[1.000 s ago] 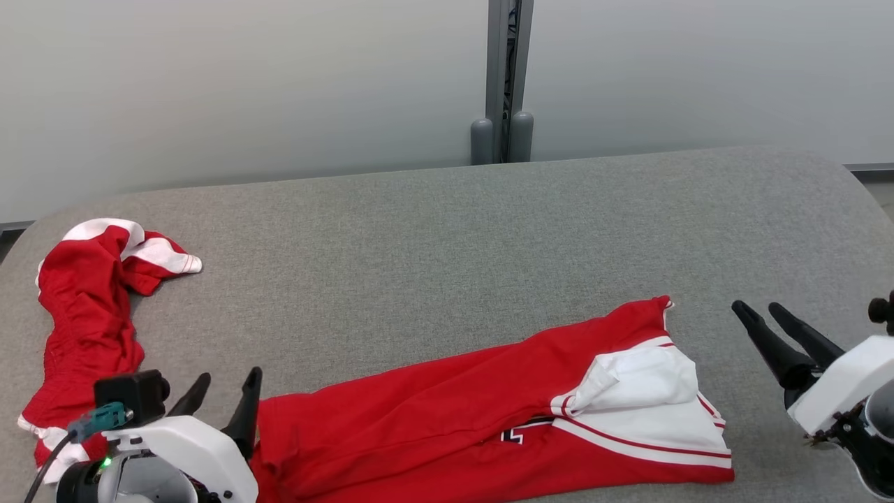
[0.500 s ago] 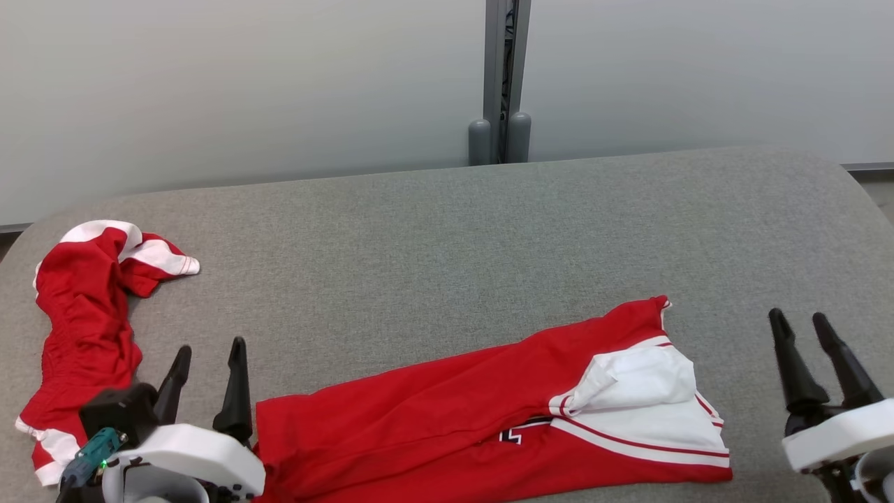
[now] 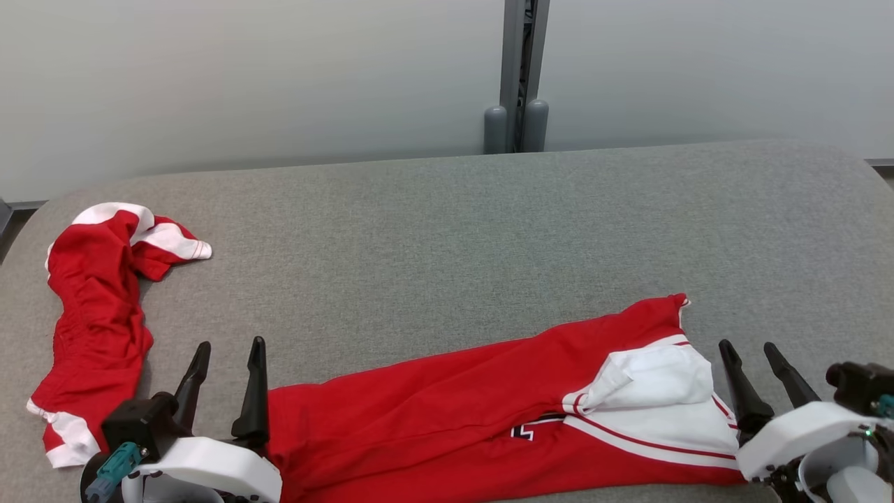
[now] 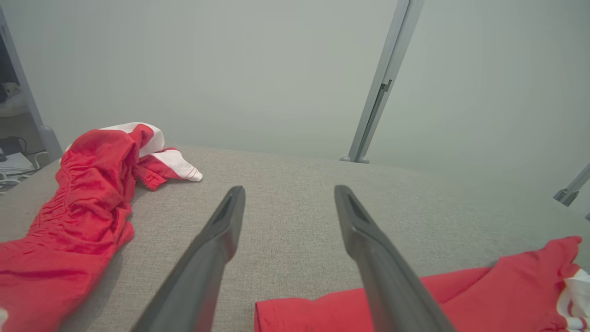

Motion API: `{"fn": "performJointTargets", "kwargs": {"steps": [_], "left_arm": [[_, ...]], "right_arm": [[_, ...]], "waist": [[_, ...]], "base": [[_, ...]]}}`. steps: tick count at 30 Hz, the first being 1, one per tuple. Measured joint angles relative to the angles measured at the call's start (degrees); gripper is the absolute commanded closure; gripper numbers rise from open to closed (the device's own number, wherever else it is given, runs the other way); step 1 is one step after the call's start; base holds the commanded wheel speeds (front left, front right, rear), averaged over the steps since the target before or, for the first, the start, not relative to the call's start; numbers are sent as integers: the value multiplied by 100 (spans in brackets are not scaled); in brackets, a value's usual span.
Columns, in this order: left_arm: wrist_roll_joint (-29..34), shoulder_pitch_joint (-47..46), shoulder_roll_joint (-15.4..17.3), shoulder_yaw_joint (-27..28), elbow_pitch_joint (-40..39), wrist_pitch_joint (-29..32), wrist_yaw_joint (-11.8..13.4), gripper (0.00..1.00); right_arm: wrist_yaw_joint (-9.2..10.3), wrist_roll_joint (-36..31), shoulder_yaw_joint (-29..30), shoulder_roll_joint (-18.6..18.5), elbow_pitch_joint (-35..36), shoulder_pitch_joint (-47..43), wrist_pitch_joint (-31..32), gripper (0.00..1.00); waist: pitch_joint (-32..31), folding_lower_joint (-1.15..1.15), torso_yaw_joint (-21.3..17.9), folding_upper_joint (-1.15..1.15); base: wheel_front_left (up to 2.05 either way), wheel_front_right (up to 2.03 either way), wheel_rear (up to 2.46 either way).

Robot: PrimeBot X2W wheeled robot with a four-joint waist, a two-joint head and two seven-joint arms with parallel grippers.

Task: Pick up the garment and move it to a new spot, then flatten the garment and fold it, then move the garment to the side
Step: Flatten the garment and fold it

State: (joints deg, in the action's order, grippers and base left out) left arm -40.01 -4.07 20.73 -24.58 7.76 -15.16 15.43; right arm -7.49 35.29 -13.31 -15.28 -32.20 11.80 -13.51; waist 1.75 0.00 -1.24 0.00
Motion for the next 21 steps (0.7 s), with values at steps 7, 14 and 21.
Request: {"fn": "performJointTargets", "kwargs": {"steps": [7,14,21], "left_arm": [[281,-90,-190,110,76,0,-210,0],[560,-93,-335,225,92,0,-421,0],[1015,127,-393,445,-98,0,-740,0]], "right_arm": [[0,258,-212,-42,-989,578,357,0],[1,643,-525,34,-1659,743,704,0],[1,1039,-730,-44,-1905,890,754,0]], "waist": [[54,0,155,0],[16,0,359,0],[17,0,490,0]], "base": [[0,0,0],[0,0,0],[0,0,0]]}}
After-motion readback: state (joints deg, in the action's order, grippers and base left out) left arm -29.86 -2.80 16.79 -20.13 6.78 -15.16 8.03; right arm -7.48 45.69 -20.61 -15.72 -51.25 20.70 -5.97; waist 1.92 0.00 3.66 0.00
